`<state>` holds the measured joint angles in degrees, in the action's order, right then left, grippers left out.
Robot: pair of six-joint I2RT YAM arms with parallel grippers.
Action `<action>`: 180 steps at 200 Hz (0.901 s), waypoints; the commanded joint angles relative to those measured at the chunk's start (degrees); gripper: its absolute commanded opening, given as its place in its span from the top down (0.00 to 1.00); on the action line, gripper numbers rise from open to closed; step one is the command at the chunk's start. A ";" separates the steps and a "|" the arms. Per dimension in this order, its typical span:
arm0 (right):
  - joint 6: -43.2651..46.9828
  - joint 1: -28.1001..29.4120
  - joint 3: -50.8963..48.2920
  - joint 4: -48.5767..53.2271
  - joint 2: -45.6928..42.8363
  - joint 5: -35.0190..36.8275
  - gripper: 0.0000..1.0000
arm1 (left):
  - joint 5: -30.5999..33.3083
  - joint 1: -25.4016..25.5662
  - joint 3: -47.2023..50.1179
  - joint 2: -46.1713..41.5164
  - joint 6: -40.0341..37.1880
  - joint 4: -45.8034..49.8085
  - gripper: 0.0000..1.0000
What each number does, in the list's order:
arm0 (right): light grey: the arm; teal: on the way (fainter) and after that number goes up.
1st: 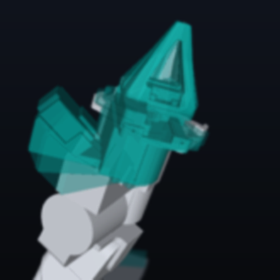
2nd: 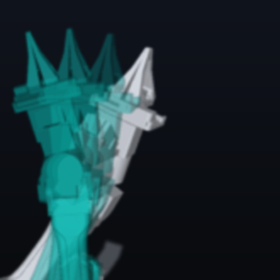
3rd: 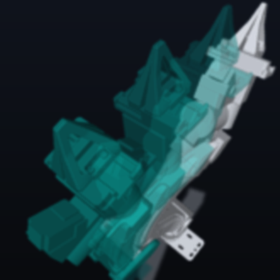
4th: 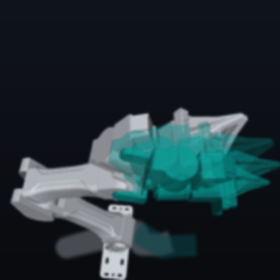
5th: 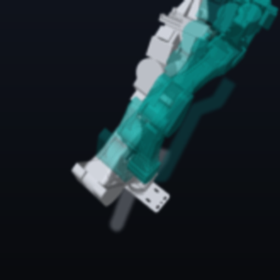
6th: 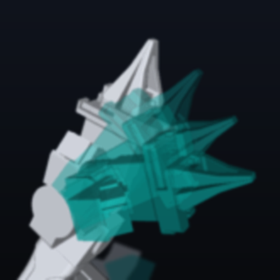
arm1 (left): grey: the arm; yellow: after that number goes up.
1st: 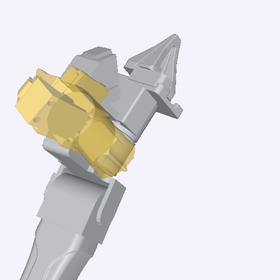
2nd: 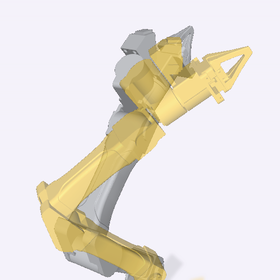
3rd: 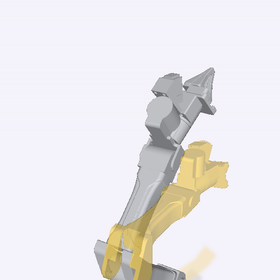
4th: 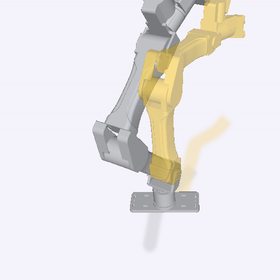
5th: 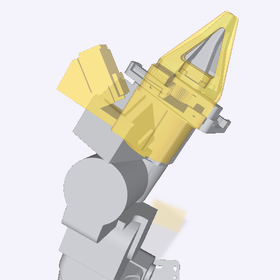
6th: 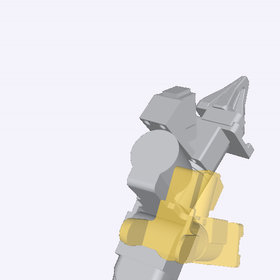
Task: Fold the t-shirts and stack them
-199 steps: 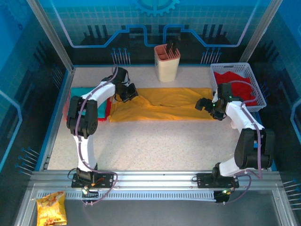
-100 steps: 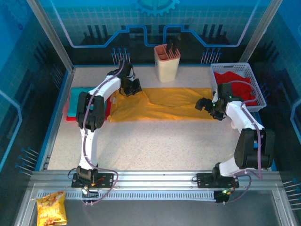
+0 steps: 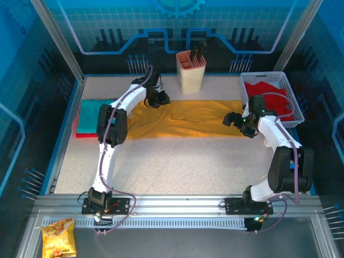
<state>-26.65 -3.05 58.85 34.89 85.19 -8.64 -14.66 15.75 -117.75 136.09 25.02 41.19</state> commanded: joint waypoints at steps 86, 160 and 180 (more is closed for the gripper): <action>-0.42 5.76 11.18 -3.92 11.71 -0.09 0.04 | -3.75 -2.99 27.62 -19.45 7.93 -9.07 0.42; -2.52 2.66 18.72 -5.76 27.46 -1.39 0.05 | -1.50 -6.87 44.86 -23.55 10.24 -17.01 0.42; -2.18 1.15 19.15 -4.45 28.81 -0.15 0.05 | -0.16 -8.72 45.99 -23.43 8.64 -16.30 0.42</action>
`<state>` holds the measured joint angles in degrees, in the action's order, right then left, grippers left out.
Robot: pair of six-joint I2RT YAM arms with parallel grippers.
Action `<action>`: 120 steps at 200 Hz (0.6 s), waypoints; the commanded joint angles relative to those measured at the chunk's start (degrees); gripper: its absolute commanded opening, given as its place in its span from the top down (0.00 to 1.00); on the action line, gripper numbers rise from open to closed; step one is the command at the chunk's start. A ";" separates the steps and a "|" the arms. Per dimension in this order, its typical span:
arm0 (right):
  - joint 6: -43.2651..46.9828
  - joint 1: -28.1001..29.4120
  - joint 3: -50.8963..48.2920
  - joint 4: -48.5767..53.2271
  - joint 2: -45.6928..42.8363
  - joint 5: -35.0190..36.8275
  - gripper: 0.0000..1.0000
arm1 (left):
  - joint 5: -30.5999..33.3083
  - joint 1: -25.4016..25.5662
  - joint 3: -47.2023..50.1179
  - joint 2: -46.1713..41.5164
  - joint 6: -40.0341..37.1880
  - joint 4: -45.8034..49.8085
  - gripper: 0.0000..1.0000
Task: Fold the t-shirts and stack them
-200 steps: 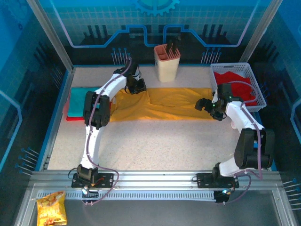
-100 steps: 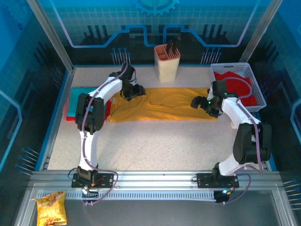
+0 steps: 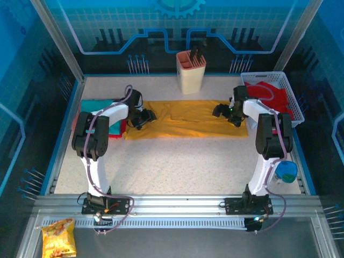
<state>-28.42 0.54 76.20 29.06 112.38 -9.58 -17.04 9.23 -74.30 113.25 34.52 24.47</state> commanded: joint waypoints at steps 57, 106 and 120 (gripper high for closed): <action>1.83 -0.12 4.69 5.74 -2.51 5.64 0.05 | 0.29 -4.31 -2.52 -3.69 -3.16 4.08 0.44; 6.12 3.76 13.03 8.66 0.07 11.86 0.04 | -2.71 -2.74 -11.15 -3.01 -2.97 6.52 0.42; 6.66 4.17 15.70 9.72 2.66 13.07 0.05 | -2.69 -1.59 -13.71 -0.46 -2.88 7.31 0.43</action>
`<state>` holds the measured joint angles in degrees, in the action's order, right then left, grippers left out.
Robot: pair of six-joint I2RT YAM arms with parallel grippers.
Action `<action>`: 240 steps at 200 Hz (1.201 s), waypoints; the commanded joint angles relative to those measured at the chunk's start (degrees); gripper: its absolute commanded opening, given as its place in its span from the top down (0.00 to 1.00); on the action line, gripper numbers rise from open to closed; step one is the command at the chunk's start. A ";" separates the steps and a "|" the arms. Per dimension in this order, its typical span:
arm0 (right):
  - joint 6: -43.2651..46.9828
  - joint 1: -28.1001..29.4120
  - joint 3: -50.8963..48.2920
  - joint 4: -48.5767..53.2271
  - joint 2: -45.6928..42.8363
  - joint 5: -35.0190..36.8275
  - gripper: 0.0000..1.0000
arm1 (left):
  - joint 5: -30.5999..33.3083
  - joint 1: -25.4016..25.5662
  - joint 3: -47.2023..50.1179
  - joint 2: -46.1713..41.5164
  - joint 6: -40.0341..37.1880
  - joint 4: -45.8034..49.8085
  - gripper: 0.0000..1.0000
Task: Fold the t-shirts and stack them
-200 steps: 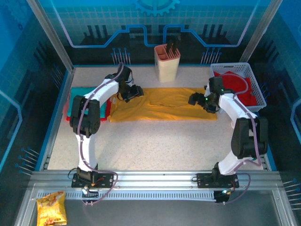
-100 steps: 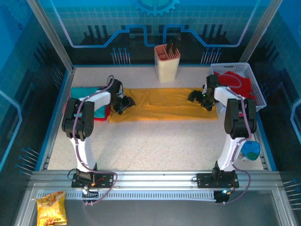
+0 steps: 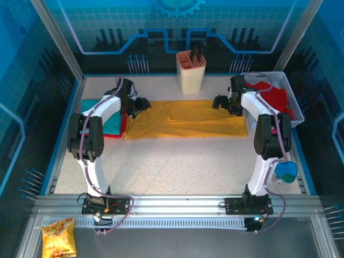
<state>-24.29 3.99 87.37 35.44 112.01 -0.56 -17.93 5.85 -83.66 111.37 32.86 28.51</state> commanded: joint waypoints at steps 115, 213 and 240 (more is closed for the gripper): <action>1.98 1.82 12.18 11.59 14.68 5.31 0.08 | 1.91 5.84 -14.00 16.34 1.33 8.01 0.45; -0.95 8.44 -6.28 12.81 2.67 0.50 0.11 | 1.09 5.97 -33.39 28.66 -5.78 21.02 0.45; -3.89 13.51 -14.83 10.29 -4.07 0.07 0.12 | -0.09 6.52 -39.15 31.70 -6.75 23.62 0.45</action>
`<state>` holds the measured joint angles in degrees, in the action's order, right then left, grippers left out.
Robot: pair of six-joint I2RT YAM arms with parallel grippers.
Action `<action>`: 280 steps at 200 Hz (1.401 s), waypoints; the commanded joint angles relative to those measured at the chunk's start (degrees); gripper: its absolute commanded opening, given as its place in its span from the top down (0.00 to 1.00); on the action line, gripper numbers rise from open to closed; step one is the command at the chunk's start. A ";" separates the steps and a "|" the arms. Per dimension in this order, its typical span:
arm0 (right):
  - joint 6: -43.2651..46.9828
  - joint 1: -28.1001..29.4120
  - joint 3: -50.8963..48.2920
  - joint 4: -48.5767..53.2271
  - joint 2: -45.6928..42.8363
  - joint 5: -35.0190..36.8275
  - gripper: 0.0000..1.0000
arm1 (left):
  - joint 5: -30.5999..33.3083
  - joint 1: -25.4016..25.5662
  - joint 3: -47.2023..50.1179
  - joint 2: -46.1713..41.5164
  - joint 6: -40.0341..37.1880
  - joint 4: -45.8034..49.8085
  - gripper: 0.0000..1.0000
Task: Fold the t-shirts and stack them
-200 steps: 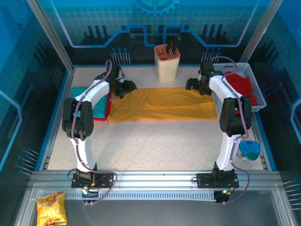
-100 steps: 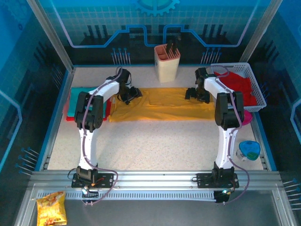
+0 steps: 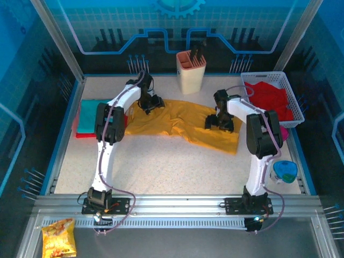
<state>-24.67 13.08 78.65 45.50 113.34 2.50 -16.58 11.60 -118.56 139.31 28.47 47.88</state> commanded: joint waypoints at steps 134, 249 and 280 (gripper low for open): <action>-17.61 41.05 -4.17 -3.60 -6.32 4.54 0.12 | -10.54 6.04 -18.53 11.03 -8.31 9.25 0.45; 1.01 19.39 -5.45 0.81 -20.34 2.24 0.05 | -8.61 -1.39 8.71 -15.01 -6.59 1.32 0.42; 3.46 10.25 -5.46 0.31 -18.36 -3.48 0.07 | -9.79 -1.53 26.53 -24.57 -0.79 -9.01 0.42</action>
<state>-25.10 28.36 73.93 44.99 93.36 5.15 -24.97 9.82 -102.52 120.01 22.74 47.48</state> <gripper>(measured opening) 0.937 0.582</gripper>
